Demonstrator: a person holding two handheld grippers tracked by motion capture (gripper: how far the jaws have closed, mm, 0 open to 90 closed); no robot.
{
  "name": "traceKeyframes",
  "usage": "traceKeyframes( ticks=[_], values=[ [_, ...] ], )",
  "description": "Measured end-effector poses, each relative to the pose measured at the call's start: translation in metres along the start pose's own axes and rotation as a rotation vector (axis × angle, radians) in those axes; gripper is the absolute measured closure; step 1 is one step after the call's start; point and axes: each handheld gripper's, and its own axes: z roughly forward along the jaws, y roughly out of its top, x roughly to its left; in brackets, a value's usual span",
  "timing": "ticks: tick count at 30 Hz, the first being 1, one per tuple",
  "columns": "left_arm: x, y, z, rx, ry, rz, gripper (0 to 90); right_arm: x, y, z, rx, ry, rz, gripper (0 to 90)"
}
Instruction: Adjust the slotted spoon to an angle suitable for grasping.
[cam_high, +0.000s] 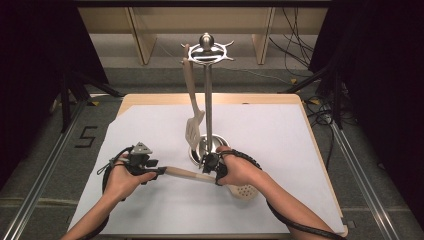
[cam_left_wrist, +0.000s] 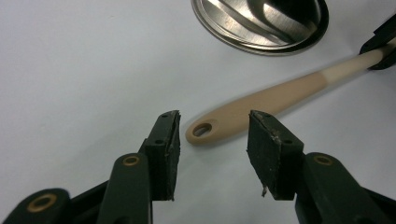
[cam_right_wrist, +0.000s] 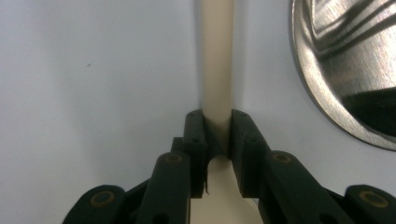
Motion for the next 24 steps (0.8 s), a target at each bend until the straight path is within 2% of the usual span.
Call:
traceKeyframes(
  ticks=[1,2,4,5,6,7,8,9,10,11,12,14,15,18,19,20,21,22,23,24],
  values=[
    [0.0,0.0,-0.001,-0.003,0.002,-0.005,53.6,0.0,0.001,0.0,0.001,-0.002,-0.03,79.0],
    [0.001,0.0,-0.002,-0.006,0.005,-0.004,53.6,-0.003,0.001,0.0,-0.024,-0.027,-0.083,79.1],
    [0.001,0.0,-0.004,-0.022,0.003,-0.015,53.5,-0.001,0.0,0.001,-0.029,-0.022,-0.066,79.2],
    [0.002,0.0,-0.006,-0.041,0.006,-0.024,53.3,0.003,-0.002,0.0,-0.021,-0.018,-0.031,79.3],
    [0.002,0.001,-0.007,-0.059,0.007,-0.039,52.9,0.002,-0.003,0.0,-0.051,-0.024,-0.08,79.3],
    [0.003,0.002,-0.01,-0.076,0.006,-0.048,52.2,0.003,-0.005,0.0,-0.053,-0.035,-0.079,79.3],
    [0.003,0.003,-0.013,-0.096,0.015,-0.056,51.3,0.006,-0.008,-0.001,-0.048,-0.027,-0.051,79.3],
    [0.004,0.004,-0.016,-0.112,0.013,-0.07,50.3,0.006,-0.01,-0.001,-0.077,-0.033,-0.087,79.3],
    [0.004,0.005,-0.019,-0.147,0.004,-0.09,48.8,0.009,-0.014,-0.002,-0.09,-0.025,-0.06,79.4],
    [0.004,0.006,-0.023,-0.174,0.004,-0.11,47.4,0.009,-0.016,-0.003,-0.105,-0.034,-0.086,79.4],
    [0.005,0.007,-0.029,-0.18,0.001,-0.102,45.7,0.015,-0.019,-0.005,-0.101,-0.028,-0.028,79.4],
    [0.004,0.01,-0.038,-0.25,-0.005,-0.151,43.2,0.015,-0.025,-0.009,-0.153,-0.045,-0.057,79.4],
    [0.004,0.012,-0.043,-0.275,-0.009,-0.168,42.3,0.02,-0.029,-0.012,-0.145,-0.036,0.004,79.4],
    [0.006,0.017,-0.06,-0.345,-0.016,-0.201,39.5,0.022,-0.038,-0.021,-0.212,-0.061,0.031,79.4],
    [0.006,0.018,-0.065,-0.366,-0.022,-0.205,39.0,0.026,-0.04,-0.024,-0.249,-0.036,0.084,79.4],
    [0.006,0.019,-0.069,-0.387,-0.03,-0.21,38.5,0.026,-0.044,-0.026,-0.268,-0.035,0.081,79.4],
    [0.006,0.02,-0.073,-0.404,-0.039,-0.218,38.1,0.027,-0.047,-0.028,-0.295,-0.003,0.107,79.4],
    [0.006,0.021,-0.076,-0.42,-0.045,-0.224,37.7,0.024,-0.049,-0.031,-0.332,-0.041,0.048,79.4],
    [0.005,0.021,-0.079,-0.428,-0.047,-0.226,37.2,0.023,-0.052,-0.032,-0.36,-0.05,0.045,79.4],
    [0.004,0.021,-0.081,-0.436,-0.047,-0.223,36.7,0.026,-0.054,-0.034,-0.371,-0.044,0.078,79.3]
  ],
)
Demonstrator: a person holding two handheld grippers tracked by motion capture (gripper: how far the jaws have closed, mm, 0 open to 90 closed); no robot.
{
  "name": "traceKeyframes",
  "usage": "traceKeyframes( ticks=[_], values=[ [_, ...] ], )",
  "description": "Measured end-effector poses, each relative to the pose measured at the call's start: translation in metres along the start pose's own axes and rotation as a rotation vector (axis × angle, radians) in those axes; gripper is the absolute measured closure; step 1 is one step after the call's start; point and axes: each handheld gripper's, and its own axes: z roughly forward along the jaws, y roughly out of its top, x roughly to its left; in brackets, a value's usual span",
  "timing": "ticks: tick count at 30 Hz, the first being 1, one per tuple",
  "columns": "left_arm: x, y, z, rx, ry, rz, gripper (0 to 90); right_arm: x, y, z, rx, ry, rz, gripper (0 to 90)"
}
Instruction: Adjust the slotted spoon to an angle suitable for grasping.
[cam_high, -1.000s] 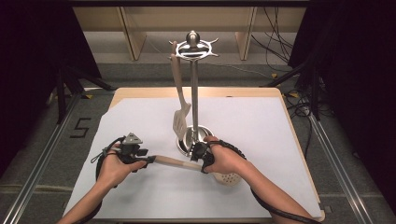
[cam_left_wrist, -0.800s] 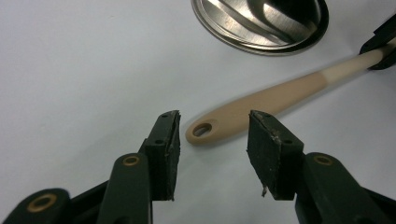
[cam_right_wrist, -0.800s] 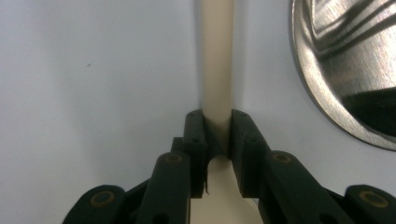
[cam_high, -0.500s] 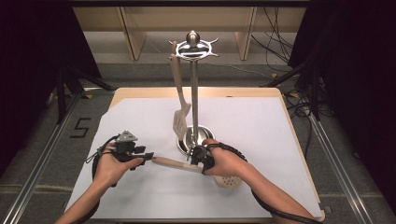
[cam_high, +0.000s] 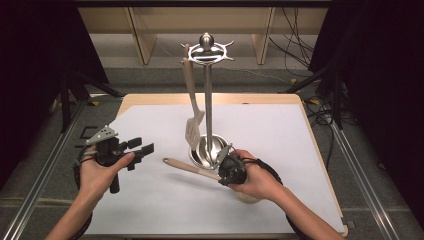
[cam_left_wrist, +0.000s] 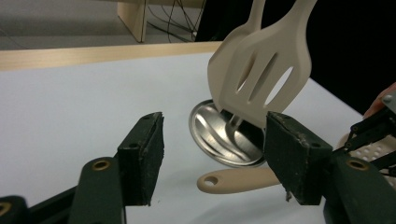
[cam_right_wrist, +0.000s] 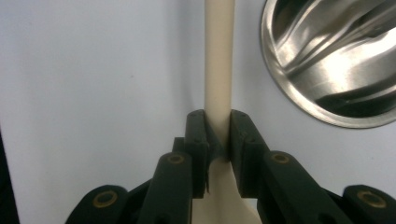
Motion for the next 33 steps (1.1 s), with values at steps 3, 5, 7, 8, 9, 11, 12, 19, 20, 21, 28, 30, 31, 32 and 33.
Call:
traceKeyframes(
  ticks=[3,5,7,8,9,11,12,19,20,21,28,30,31,32,33],
  values=[
    [-0.004,0.001,-0.004,-0.017,-0.021,-0.001,36.1,-0.001,-0.004,-0.007,-0.051,-0.021,0.005,79.4],
    [-0.008,0.0,-0.006,-0.019,-0.037,-0.003,35.0,-0.002,-0.006,-0.01,-0.087,-0.031,0.013,79.4],
    [-0.01,-0.001,-0.008,-0.023,-0.044,0.001,34.0,-0.001,-0.008,-0.013,-0.108,-0.042,0.023,79.3],
    [-0.012,-0.002,-0.009,-0.02,-0.05,0.003,33.6,-0.001,-0.009,-0.015,-0.115,-0.042,0.02,79.4],
    [-0.014,-0.003,-0.009,-0.014,-0.05,0.002,33.5,-0.001,-0.009,-0.017,-0.123,-0.043,0.022,79.4],
    [-0.016,-0.007,-0.008,-0.002,-0.066,-0.002,32.9,0.0,-0.01,-0.018,-0.151,-0.048,0.026,79.4],
    [-0.018,-0.009,-0.007,0.005,-0.071,-0.009,32.9,0.001,-0.01,-0.019,-0.168,-0.049,0.027,79.4],
    [-0.031,-0.022,0.012,0.07,-0.126,-0.003,32.9,0.002,-0.007,-0.024,-0.198,-0.063,0.029,79.3],
    [-0.033,-0.023,0.015,0.076,-0.139,0.002,32.9,0.002,-0.006,-0.024,-0.216,-0.074,0.03,79.3],
    [-0.036,-0.024,0.018,0.082,-0.143,-0.002,32.9,0.003,-0.005,-0.025,-0.221,-0.074,0.031,79.3],
    [-0.049,-0.023,0.04,0.078,-0.196,-0.039,33.9,0.005,-0.001,-0.031,-0.243,-0.095,0.043,79.3],
    [-0.051,-0.023,0.047,0.079,-0.213,-0.058,34.4,0.007,0.0,-0.032,-0.265,-0.098,0.067,79.3],
    [-0.052,-0.024,0.05,0.079,-0.219,-0.069,34.6,0.006,0.001,-0.033,-0.27,-0.108,0.041,79.3],
    [-0.052,-0.024,0.052,0.08,-0.221,-0.082,34.9,0.009,0.001,-0.033,-0.288,-0.093,0.074,79.3],
    [-0.053,-0.024,0.055,0.077,-0.24,-0.101,35.1,0.008,0.001,-0.033,-0.286,-0.116,0.064,79.3]
  ],
)
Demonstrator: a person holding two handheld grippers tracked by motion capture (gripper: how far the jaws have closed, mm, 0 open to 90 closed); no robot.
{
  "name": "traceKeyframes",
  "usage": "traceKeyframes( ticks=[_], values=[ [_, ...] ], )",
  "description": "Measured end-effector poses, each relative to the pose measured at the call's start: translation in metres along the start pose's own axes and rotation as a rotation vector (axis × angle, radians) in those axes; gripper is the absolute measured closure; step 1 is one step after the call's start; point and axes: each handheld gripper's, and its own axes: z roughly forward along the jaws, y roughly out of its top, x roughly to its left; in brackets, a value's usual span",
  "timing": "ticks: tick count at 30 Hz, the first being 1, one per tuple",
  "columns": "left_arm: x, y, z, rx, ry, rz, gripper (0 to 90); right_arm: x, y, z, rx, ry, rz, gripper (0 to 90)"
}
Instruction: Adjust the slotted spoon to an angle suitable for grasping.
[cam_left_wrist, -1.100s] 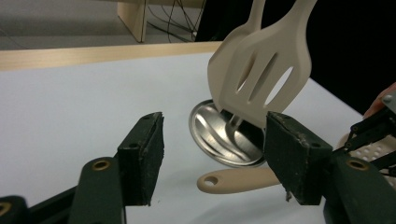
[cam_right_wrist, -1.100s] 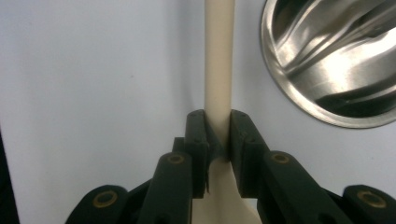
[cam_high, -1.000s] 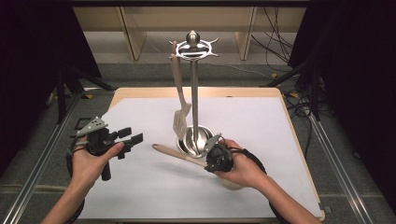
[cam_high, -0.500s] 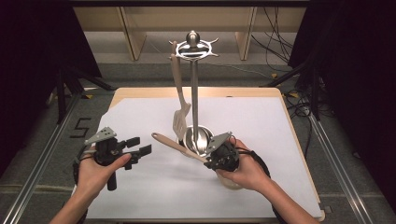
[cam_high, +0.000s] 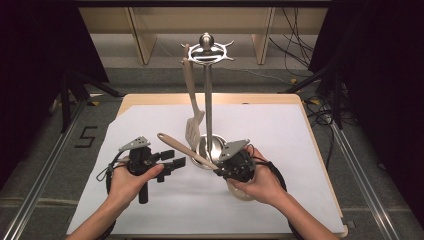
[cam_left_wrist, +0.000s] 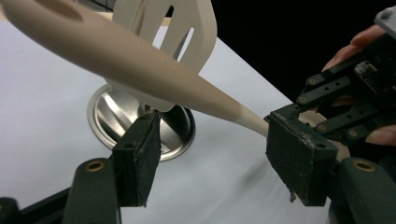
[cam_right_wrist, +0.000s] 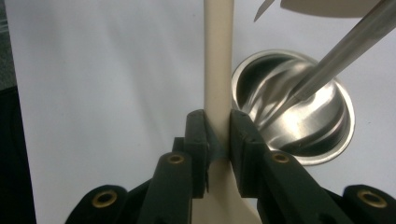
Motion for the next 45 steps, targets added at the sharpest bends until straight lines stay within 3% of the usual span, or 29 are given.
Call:
traceKeyframes(
  ticks=[1,2,4,5,7,8,10,11,15,16,17,18,19,20,22,23,27,28,31,34,35,39,41,45],
  values=[
    [-0.001,0.0,0.002,-0.003,-0.004,-0.016,35.5,-0.001,0.001,0.001,-0.016,0.014,-0.024,79.3],
    [-0.001,0.001,0.004,-0.01,-0.009,-0.028,35.9,0.001,0.001,0.0,-0.015,0.024,-0.011,79.3],
    [-0.002,0.003,0.007,-0.026,-0.017,-0.031,37.0,0.001,0.002,-0.001,-0.008,0.0,-0.016,79.3],
    [-0.003,0.004,0.008,-0.038,-0.027,-0.037,37.7,0.002,0.003,-0.001,-0.023,0.018,-0.02,79.3],
    [-0.004,0.005,0.009,-0.054,-0.019,-0.048,39.4,0.003,0.003,-0.002,-0.026,0.002,-0.02,79.3],
    [-0.003,0.006,0.009,-0.068,-0.024,-0.049,40.7,0.005,0.004,-0.004,-0.026,0.034,0.001,79.3],
    [-0.004,0.008,0.009,-0.095,-0.025,-0.062,44.0,0.006,0.005,-0.004,-0.04,0.01,0.002,79.3],
    [-0.004,0.009,0.009,-0.104,-0.026,-0.07,45.5,0.005,0.006,-0.003,-0.05,-0.002,-0.03,79.3],
    [-0.007,0.012,0.009,-0.141,-0.028,-0.08,50.3,0.006,0.007,-0.005,-0.056,-0.012,-0.032,79.2],
    [-0.007,0.012,0.009,-0.152,-0.037,-0.082,52.0,0.008,0.008,-0.006,-0.064,0.011,-0.015,79.2],
    [-0.008,0.013,0.009,-0.157,-0.038,-0.082,53.6,0.011,0.008,-0.008,-0.052,0.031,0.031,79.2],
    [-0.009,0.014,0.009,-0.165,-0.044,-0.084,54.9,0.012,0.009,-0.008,-0.055,0.044,0.033,79.2],
    [-0.01,0.014,0.009,-0.172,-0.045,-0.084,56.7,0.011,0.009,-0.006,-0.065,-0.001,-0.019,79.2],
    [-0.011,0.015,0.008,-0.181,-0.048,-0.08,59.1,0.012,0.008,-0.005,-0.064,-0.013,-0.02,79.2],
    [-0.013,0.016,0.007,-0.198,-0.059,-0.062,65.3,0.012,0.008,-0.005,-0.056,-0.024,-0.044,79.2],
    [-0.015,0.017,0.007,-0.203,-0.069,-0.058,67.0,0.014,0.008,-0.005,-0.054,-0.015,-0.013,79.2],
    [-0.025,0.021,0.004,-0.212,-0.123,-0.04,71.4,0.015,0.009,-0.002,-0.092,-0.014,-0.036,79.1],
    [-0.028,0.023,0.004,-0.207,-0.125,-0.013,72.0,0.016,0.009,-0.004,-0.07,0.0,-0.032,79.0],
    [-0.035,0.029,0.002,-0.193,-0.136,0.038,72.8,0.014,0.01,-0.004,-0.102,0.011,-0.06,78.1],
    [-0.038,0.038,0.002,-0.17,-0.174,0.08,73.3,0.015,0.01,-0.004,-0.129,0.058,-0.051,63.9],
    [-0.039,0.04,0.002,-0.163,-0.182,0.088,73.5,0.016,0.01,-0.005,-0.142,0.086,-0.035,63.0],
    [-0.041,0.051,0.002,-0.113,-0.235,0.16,74.1,0.011,0.01,-0.011,-0.205,0.164,-0.042,58.4],
    [-0.042,0.054,0.002,-0.091,-0.275,0.174,74.3,0.008,0.01,-0.016,-0.25,0.2,-0.008,57.2],
    [-0.044,0.057,0.001,-0.077,-0.327,0.206,74.3,0.002,0.015,-0.025,-0.305,0.265,-0.002,56.7]
  ],
)
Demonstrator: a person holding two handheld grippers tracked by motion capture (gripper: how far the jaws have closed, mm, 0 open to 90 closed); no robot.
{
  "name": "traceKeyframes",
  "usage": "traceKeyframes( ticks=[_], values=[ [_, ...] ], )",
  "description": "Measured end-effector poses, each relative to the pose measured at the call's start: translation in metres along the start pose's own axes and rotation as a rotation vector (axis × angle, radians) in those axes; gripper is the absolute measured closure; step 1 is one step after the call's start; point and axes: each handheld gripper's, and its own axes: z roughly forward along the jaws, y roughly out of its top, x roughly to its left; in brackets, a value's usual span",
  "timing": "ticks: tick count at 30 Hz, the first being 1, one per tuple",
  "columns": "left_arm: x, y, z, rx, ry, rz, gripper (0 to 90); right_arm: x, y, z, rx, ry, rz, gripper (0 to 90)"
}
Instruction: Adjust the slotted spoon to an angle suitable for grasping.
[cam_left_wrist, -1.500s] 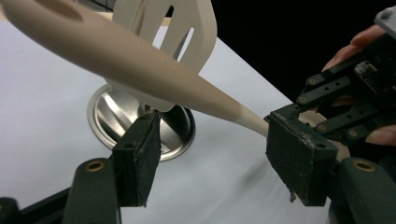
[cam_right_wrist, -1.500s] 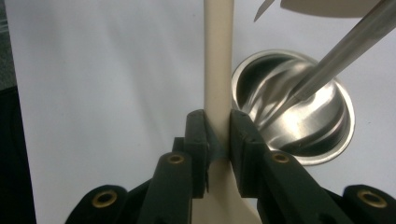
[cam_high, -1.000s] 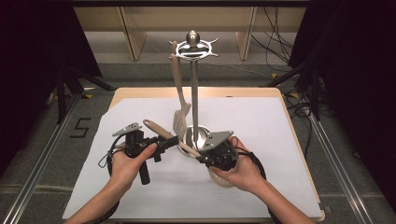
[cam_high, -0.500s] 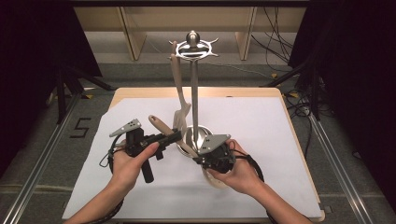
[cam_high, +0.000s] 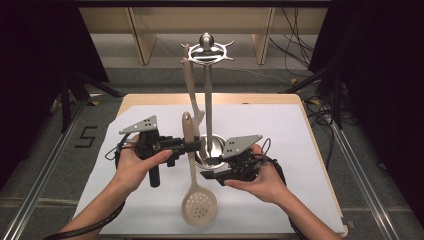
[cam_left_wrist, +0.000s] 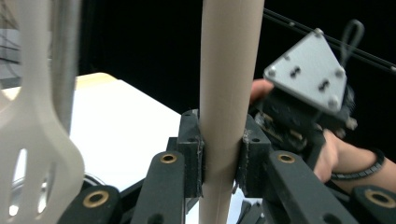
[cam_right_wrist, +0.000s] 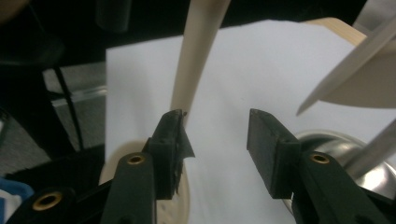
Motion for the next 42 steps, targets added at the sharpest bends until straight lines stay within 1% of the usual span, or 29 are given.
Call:
traceKeyframes(
  ticks=[1,2,3,5,6,7,9,10,11,14,15,16,19,21,22,23,24,26,28,29,30,32,33,34,35,36,39,40,42],
  values=[
    [-0.001,0.001,0.0,0.0,-0.01,0.007,74.3,0.001,0.002,0.0,-0.017,0.009,0.002,56.6],
    [-0.001,0.001,0.0,-0.001,-0.022,0.016,74.2,0.001,0.003,-0.001,-0.017,0.026,-0.003,56.6],
    [-0.002,0.001,0.001,-0.004,-0.029,0.015,74.2,0.002,0.005,-0.001,-0.021,0.027,0.002,56.6],
    [-0.003,0.002,0.002,-0.01,-0.047,0.014,74.2,0.003,0.008,0.001,-0.039,0.048,-0.007,56.7],
    [-0.004,0.002,0.002,-0.011,-0.052,0.011,74.3,0.003,0.009,0.001,-0.038,0.053,-0.008,57.4],
    [-0.004,0.003,0.003,-0.01,-0.06,0.014,74.2,0.004,0.009,0.001,-0.04,0.043,-0.018,58.1],
    [-0.005,0.003,0.004,-0.011,-0.066,0.016,74.2,0.004,0.009,0.002,-0.034,0.058,-0.006,60.9],
    [-0.005,0.003,0.005,-0.008,-0.067,0.017,74.2,0.005,0.009,0.002,-0.029,0.064,0.017,62.2],
    [-0.005,0.003,0.006,-0.008,-0.073,0.021,74.2,0.003,0.009,0.003,-0.032,0.077,-0.006,63.2],
    [-0.005,0.002,0.007,-0.009,-0.081,0.012,74.1,0.003,0.008,0.002,-0.028,0.085,-0.009,67.1],
    [-0.005,0.002,0.007,-0.01,-0.085,0.009,74.2,0.001,0.008,0.003,-0.036,0.094,-0.031,68.3],
    [-0.005,0.002,0.008,-0.01,-0.089,0.007,74.2,0.002,0.007,0.002,-0.029,0.098,0.0,69.0],
    [-0.006,0.001,0.009,-0.013,-0.091,0.008,74.1,0.003,0.006,0.002,-0.035,0.106,0.012,72.1],
    [-0.006,0.002,0.01,-0.019,-0.094,0.011,74.1,0.004,0.006,0.002,-0.049,0.114,0.035,77.2],
    [-0.007,0.002,0.01,-0.025,-0.093,0.012,74.0,0.004,0.006,0.001,-0.041,0.111,0.04,77.7],
    [-0.007,0.003,0.01,-0.032,-0.093,0.023,74.0,0.004,0.006,0.0,-0.049,0.099,0.043,78.3],
    [-0.008,0.003,0.011,-0.041,-0.088,0.035,73.9,0.004,0.006,0.0,-0.054,0.097,0.074,78.9],
    [-0.009,0.004,0.011,-0.061,-0.052,0.067,70.8,0.004,0.007,-0.003,-0.058,0.058,0.077,79.3],
    [-0.009,0.005,0.01,-0.078,-0.003,0.11,60.7,0.004,0.007,-0.005,-0.049,0.007,0.073,79.4],
    [-0.009,0.005,0.009,-0.08,0.016,0.123,58.4,0.005,0.006,-0.004,-0.06,-0.005,0.093,79.4],
    [-0.008,0.005,0.009,-0.079,0.028,0.141,56.8,0.004,0.006,-0.006,-0.055,-0.009,0.1,79.4],
    [-0.008,0.004,0.009,-0.066,0.028,0.161,55.6,0.004,0.005,-0.006,-0.061,-0.008,0.128,79.4],
    [-0.009,0.003,0.01,-0.063,0.025,0.167,55.6,0.004,0.005,-0.006,-0.052,-0.019,0.138,79.4],
    [-0.01,0.002,0.011,-0.06,0.024,0.169,55.9,0.005,0.005,-0.008,-0.026,-0.038,0.151,79.4],
    [-0.01,0.002,0.011,-0.055,0.021,0.175,57.0,0.004,0.004,-0.006,-0.043,-0.045,0.134,79.4],
    [-0.01,0.001,0.012,-0.053,0.018,0.177,58.9,0.003,0.004,-0.007,-0.043,-0.056,0.124,79.4],
    [-0.008,0.0,0.015,-0.049,0.013,0.173,66.1,0.003,0.004,-0.006,-0.06,-0.06,0.131,79.4],
    [-0.007,0.0,0.015,-0.052,0.012,0.171,69.5,0.004,0.004,-0.006,-0.059,-0.055,0.143,79.4],
    [-0.006,0.001,0.016,-0.052,-0.001,0.157,73.5,0.004,0.004,-0.007,-0.061,-0.071,0.13,79.3]
  ],
)
